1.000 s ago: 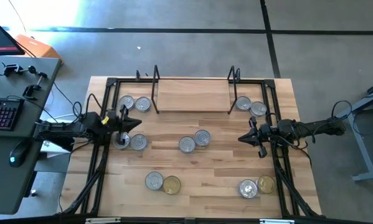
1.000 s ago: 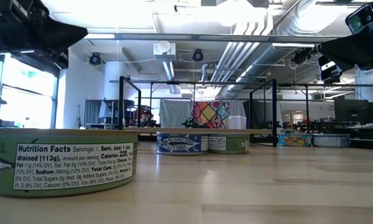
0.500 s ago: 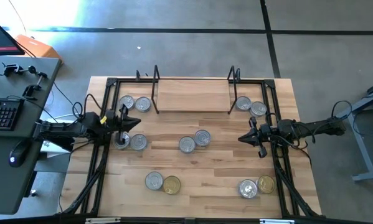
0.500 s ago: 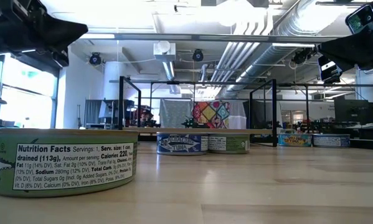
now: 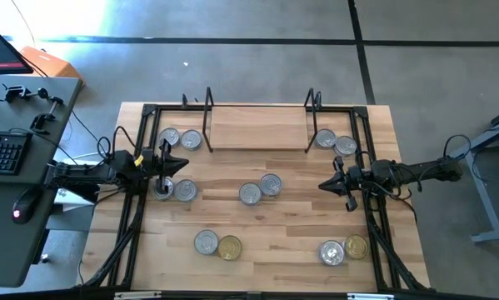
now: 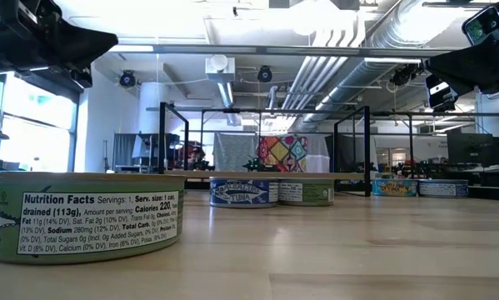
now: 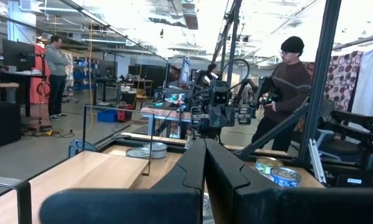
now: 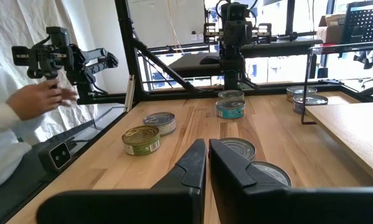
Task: Stack canned seafood by type on shelf
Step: Put the blue tuna can on the shelf
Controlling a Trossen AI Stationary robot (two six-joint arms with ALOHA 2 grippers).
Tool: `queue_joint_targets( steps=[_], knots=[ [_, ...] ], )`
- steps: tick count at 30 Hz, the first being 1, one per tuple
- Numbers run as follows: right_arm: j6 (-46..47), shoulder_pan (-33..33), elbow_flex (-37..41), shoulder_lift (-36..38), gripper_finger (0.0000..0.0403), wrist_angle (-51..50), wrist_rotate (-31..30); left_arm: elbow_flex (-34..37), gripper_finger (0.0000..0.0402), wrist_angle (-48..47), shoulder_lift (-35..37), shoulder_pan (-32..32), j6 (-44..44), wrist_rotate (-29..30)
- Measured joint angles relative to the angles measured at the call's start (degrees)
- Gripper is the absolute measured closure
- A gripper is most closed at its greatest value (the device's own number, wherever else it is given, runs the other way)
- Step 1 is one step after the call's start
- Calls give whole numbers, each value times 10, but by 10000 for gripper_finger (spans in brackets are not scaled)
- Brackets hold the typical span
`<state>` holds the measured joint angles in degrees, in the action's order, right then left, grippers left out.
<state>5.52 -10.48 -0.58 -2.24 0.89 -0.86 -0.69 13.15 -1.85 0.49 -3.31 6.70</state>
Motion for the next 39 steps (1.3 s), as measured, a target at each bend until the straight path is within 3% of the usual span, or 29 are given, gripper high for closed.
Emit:
queue_joint_targets(
  steps=[16, 39],
  knots=[
    [0, 0, 0, 0, 391, 0, 0, 0, 401, 3, 1, -5, 12, 2],
    [0, 0, 0, 0, 391, 0, 0, 0, 401, 1, 1, -40, -70, -2]
  ],
)
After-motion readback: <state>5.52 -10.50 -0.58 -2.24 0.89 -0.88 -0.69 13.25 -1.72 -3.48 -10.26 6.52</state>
